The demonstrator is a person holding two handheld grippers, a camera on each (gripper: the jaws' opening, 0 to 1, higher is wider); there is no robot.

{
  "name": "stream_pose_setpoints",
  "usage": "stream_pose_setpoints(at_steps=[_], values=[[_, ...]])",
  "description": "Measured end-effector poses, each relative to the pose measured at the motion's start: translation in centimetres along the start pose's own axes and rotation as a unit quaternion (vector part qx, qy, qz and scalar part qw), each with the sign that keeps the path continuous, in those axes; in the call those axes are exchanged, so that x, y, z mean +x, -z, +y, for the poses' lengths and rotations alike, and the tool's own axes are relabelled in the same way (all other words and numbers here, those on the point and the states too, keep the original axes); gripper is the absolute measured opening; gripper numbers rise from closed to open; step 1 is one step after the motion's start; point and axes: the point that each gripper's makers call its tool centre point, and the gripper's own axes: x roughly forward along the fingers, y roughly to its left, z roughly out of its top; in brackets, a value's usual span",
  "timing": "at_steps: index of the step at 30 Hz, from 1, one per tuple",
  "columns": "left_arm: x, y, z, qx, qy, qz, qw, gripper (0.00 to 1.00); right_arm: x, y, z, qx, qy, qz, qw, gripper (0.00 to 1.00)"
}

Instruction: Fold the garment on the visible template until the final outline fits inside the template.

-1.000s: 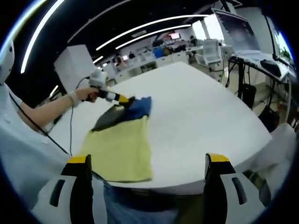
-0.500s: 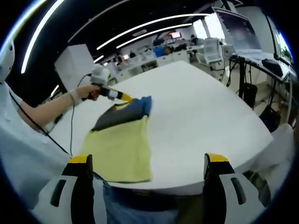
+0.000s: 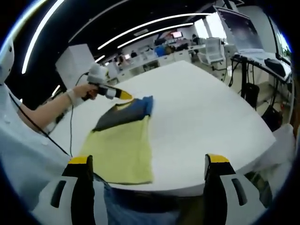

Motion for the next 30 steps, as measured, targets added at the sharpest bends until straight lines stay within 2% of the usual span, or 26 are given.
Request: stream_pose_setpoints(at_steps=[2, 6, 12, 15, 20, 30], values=[[-0.1, 0.2, -0.4, 0.012, 0.002, 0.003, 0.9999, 0.27, 0.0, 0.0, 0.0, -0.001, -0.001, 0.0, 1.0, 0.98], [-0.6, 0.5, -0.8, 0.03, 0.002, 0.004, 0.9995, 0.27, 0.0, 0.0, 0.0, -0.003, -0.004, 0.002, 1.0, 0.98], [-1.4, 0.6, -2.4, 0.056, 0.013, 0.006, 0.9983, 0.39, 0.0, 0.1, 0.1, -0.007, -0.011, 0.006, 0.9999, 0.98], [-2.1, 0.1, -3.5, 0.067, 0.022, -0.003, 0.9975, 0.42, 0.0, 0.2, 0.2, -0.011, -0.016, 0.01, 0.9997, 0.99], [-3.1, -0.7, -4.2, 0.091, 0.011, -0.013, 0.9957, 0.53, 0.1, 0.3, 0.5, -0.018, -0.026, 0.015, 0.9994, 0.99], [-5.3, -1.0, -5.2, 0.12, -0.002, -0.024, 0.9925, 0.61, 0.7, 0.2, 1.3, -0.032, -0.044, 0.023, 0.9983, 0.99]])
